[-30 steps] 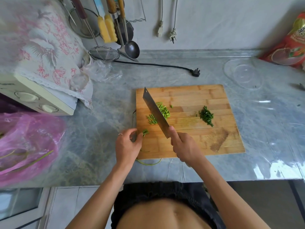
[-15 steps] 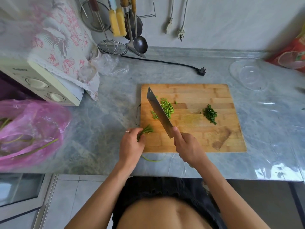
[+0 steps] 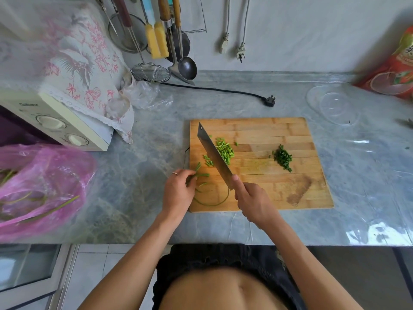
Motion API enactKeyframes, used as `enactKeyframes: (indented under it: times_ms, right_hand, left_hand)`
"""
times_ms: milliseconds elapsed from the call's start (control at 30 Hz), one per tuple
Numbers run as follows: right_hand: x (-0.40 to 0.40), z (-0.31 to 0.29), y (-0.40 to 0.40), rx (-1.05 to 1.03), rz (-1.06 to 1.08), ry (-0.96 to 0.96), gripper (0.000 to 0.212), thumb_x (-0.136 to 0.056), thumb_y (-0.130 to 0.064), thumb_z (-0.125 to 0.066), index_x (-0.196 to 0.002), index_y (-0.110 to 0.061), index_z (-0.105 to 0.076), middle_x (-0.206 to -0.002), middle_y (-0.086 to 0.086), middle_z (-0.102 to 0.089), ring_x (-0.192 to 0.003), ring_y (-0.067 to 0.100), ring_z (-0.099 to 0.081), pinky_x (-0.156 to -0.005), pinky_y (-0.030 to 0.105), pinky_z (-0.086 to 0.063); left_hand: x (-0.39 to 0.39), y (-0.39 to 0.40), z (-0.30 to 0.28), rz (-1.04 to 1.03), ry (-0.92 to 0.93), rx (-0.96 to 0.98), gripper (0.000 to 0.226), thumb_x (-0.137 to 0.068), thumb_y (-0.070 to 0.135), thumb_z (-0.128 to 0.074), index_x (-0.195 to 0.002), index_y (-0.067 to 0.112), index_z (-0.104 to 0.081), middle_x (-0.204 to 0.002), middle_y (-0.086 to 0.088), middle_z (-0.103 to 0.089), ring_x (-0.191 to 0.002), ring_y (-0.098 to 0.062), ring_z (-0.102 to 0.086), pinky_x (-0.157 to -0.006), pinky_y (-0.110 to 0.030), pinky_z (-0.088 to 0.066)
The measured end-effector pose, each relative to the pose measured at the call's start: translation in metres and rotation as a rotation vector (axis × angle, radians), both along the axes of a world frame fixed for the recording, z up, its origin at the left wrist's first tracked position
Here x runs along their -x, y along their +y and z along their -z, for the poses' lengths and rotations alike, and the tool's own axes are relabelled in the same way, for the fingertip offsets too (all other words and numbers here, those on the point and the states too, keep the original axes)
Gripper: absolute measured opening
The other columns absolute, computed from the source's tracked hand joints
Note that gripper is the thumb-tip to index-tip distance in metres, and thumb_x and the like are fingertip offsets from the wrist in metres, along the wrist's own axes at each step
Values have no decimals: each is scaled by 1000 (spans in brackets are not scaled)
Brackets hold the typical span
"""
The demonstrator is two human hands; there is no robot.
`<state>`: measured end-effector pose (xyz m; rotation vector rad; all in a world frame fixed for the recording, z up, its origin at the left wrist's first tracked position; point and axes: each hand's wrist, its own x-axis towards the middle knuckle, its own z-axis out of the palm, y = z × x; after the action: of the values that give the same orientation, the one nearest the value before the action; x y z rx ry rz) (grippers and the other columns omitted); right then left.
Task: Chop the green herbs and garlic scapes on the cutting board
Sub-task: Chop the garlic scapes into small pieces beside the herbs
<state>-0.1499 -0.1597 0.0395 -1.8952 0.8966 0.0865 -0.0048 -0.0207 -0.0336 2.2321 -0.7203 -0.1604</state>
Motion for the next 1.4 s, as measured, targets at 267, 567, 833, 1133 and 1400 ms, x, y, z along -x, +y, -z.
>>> enactKeyframes:
  times_ms: [267,567,833,1133,1400]
  right_hand:
    - [6,1,-6,15,41,9,88,-82,-76,-26,-74,8,-52,-60,8,-48,-54,20,-41,-53,33,-35]
    - [8,-1,-5,26,49,-2,90,-82,-76,-25,-77,10,-52,-59,7,-48,-53,19,-42,-53,33,-37]
    - [-7,-2,2,-5,-11,-22,87,-82,-76,-27,-74,8,-50,-60,7,-45,-53,19,-38,-53,33,-33]
    - [-23,-5,6,25,-74,-41,88,-85,-73,-28,-78,12,-49,-60,8,-45,-54,18,-38,-53,32,-33]
    - [-6,-1,-2,37,1,-32,86,-87,-73,-30,-75,11,-48,-57,7,-42,-52,18,-36,-52,33,-31]
  left_hand:
    - [-3,-3,-6,169,-185,-82,10,-79,14,-79,-89,14,-78,-85,2,-65,-78,-21,-62,-69,-31,-50]
    - [8,-12,-5,233,-151,-198,5,-83,10,-76,-87,10,-77,-82,-2,-65,-77,-24,-62,-69,-32,-50]
    - [-37,24,-6,-209,87,-93,6,-91,9,-66,-87,10,-70,-83,-3,-70,-78,-21,-64,-69,-23,-40]
    - [-41,48,1,-319,173,-66,17,-90,2,-62,-99,8,-75,-96,-6,-75,-88,-20,-68,-78,-19,-44]
    - [-20,9,-6,93,83,-58,33,-81,26,-78,-114,20,-72,-98,2,-63,-85,-16,-64,-74,-32,-54]
